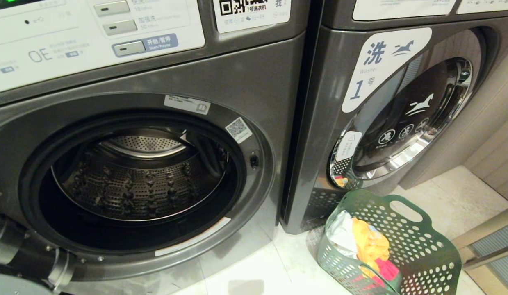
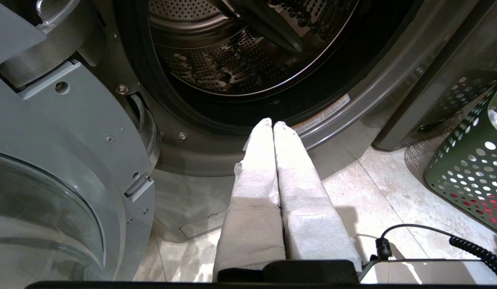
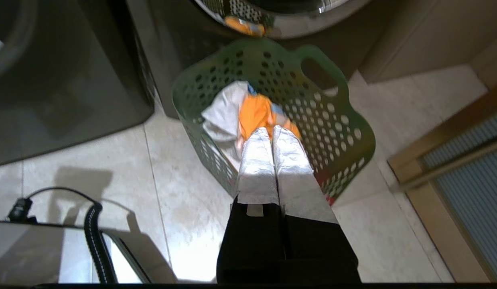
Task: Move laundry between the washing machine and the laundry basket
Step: Close the washing machine door with the left hand
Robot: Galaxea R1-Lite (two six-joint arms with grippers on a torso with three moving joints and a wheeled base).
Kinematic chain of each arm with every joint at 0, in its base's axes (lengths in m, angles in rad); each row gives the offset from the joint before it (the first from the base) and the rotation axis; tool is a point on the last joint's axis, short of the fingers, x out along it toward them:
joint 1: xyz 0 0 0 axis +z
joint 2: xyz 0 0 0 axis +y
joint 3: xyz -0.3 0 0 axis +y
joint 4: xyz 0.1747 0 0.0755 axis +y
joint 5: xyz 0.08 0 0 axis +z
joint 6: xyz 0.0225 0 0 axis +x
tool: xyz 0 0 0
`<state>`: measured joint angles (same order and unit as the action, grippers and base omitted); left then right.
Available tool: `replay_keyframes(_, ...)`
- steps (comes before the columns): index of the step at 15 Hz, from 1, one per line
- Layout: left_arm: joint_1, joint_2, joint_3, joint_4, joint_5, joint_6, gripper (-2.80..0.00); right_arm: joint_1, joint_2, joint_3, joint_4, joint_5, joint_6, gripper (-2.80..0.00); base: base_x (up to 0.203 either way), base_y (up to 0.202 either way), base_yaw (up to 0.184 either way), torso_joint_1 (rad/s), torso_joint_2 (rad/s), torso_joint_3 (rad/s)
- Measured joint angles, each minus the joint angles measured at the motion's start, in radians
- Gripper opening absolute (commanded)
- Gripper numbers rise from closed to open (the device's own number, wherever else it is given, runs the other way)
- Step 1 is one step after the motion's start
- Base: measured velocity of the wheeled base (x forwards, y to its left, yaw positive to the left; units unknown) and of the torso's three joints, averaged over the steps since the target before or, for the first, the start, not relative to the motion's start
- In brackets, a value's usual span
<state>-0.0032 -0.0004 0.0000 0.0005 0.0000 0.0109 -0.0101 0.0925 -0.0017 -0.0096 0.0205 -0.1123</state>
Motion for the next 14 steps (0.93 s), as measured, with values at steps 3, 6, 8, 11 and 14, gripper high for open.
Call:
replay_keyframes(3, 0.000, 0.000, 0.000, 0.000, 0.000, 0.000, -2.80, 0.004, -0.066, 0.000, 0.005, 0.006, 0.010, -2.80, 0.000, 0.000, 0.000, 0.000, 0.00, 0.000)
replay_keyframes(6, 0.000, 0.000, 0.000, 0.000, 0.000, 0.000, -2.80, 0.004, -0.087, 0.001, 0.006, 0.006, 0.010, -2.80, 0.000, 0.000, 0.000, 0.000, 0.00, 0.000)
replay_keyframes(8, 0.000, 0.000, 0.000, 0.000, 0.000, 0.001, -2.80, 0.004, -0.092, 0.002, 0.008, 0.004, 0.013, -2.80, 0.000, 0.000, 0.000, 0.000, 0.00, 0.000)
replay_keyframes(11, 0.000, 0.000, 0.000, 0.001, -0.001, 0.005, -2.80, 0.004, -0.094, 0.002, 0.009, 0.003, 0.016, -2.80, 0.000, 0.000, 0.000, 0.000, 0.00, 0.000)
replay_keyframes(14, 0.000, 0.000, 0.000, 0.001, -0.003, 0.007, -2.80, 0.004, -0.094, 0.002, 0.010, 0.003, 0.011, -2.80, 0.000, 0.000, 0.000, 0.000, 0.00, 0.000)
